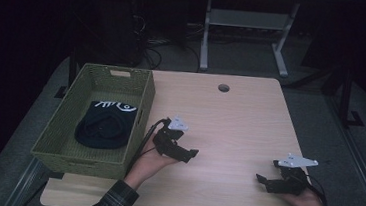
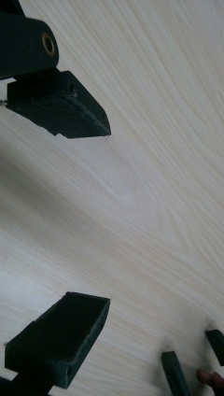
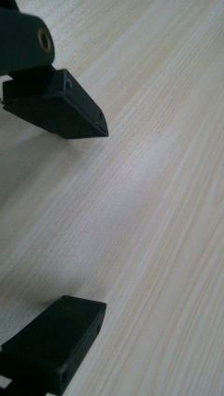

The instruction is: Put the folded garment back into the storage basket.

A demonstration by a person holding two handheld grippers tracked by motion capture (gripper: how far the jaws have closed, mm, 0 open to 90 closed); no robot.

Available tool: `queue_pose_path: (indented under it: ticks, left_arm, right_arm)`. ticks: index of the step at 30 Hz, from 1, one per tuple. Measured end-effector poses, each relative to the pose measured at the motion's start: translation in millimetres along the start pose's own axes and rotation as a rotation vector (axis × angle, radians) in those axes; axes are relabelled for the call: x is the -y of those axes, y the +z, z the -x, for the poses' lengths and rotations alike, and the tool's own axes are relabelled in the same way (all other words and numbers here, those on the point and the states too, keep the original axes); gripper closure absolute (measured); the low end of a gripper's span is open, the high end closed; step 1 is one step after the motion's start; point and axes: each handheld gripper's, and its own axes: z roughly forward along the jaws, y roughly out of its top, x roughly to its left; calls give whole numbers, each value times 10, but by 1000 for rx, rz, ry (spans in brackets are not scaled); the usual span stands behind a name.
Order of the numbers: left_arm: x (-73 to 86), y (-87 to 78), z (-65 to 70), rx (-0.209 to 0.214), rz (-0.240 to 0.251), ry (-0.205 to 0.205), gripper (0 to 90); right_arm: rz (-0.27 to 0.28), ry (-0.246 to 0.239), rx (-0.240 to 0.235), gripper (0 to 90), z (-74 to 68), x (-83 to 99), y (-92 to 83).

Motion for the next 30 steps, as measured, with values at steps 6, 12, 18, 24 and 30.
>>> queue_pose_path:
  ticks: [6,12,18,24,30]
  left_arm:
    - [163,121,35,2,-18,12,136]
    - [345,260,58,-11,-56,26,135]
    - [463,380,95,-29,-94,47,135]
    - [516,385,112,-42,-52,62,127]
    - [571,383,97,-23,-8,80,127]
  right_arm:
    - [0,0,0,130,0,0,0]
    - [0,0,0,131,0,0,0]
    - [0,0,0,130,0,0,0]
    - [-1,1,-2,130,-3,0,0]
    - [-1,-1,-2,130,-2,1,0]
